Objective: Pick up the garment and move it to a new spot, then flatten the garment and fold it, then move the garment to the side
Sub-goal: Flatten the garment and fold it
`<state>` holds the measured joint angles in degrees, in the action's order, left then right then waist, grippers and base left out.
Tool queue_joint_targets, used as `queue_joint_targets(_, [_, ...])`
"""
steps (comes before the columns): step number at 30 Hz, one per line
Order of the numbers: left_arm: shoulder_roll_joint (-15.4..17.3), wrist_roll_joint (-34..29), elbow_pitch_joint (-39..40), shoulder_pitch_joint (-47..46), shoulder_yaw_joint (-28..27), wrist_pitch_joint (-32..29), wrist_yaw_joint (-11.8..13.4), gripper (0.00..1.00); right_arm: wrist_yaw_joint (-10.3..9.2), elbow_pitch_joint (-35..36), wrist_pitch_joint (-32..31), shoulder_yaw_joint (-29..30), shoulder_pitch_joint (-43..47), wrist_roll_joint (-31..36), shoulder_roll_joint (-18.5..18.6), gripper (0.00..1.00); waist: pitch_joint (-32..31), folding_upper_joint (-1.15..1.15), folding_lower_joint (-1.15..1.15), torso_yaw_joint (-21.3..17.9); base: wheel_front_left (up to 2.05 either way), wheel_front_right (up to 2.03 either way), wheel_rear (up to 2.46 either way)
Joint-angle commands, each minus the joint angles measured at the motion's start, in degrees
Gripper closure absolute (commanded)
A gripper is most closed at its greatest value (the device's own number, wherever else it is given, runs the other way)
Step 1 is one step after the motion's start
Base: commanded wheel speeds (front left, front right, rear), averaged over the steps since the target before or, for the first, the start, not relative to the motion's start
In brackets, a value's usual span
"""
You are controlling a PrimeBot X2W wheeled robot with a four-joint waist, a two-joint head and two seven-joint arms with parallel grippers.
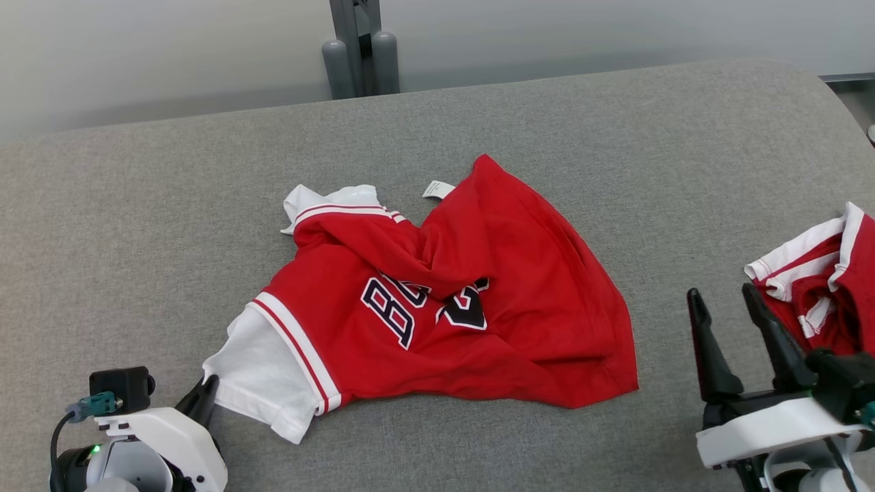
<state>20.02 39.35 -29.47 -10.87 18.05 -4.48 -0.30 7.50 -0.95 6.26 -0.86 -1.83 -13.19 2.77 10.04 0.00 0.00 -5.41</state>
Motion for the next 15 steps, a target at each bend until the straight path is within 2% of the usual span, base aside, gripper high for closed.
queue_joint_targets(1, [-0.26, -0.52, -0.68, -0.3, 0.44, 0.28, -0.09, 1.0, -0.02, 0.53, 0.45, 0.97, -0.59, 0.09, 0.28, 0.0, -0.09, 0.0, 0.0, -0.06, 0.0, 0.0, 0.0])
queue_joint_targets(9, [-0.56, -0.41, 0.33, -0.21, 0.67, 1.4, 0.32, 1.0, -0.02, 2.33, -3.59, 6.69, 2.45, 2.96, 0.25, 0.0, -0.46, 0.0, 0.0, 0.52, 0.0, 0.0, 0.0])
queue_joint_targets(15, [-0.5, -0.12, 0.43, -0.45, 0.76, 1.32, 0.75, 1.0, -0.02, 0.49, -6.73, 4.57, 6.02, 2.25, 0.23, 0.0, 0.11, 0.0, 0.0, 0.56, 0.0, 0.0, 0.0])
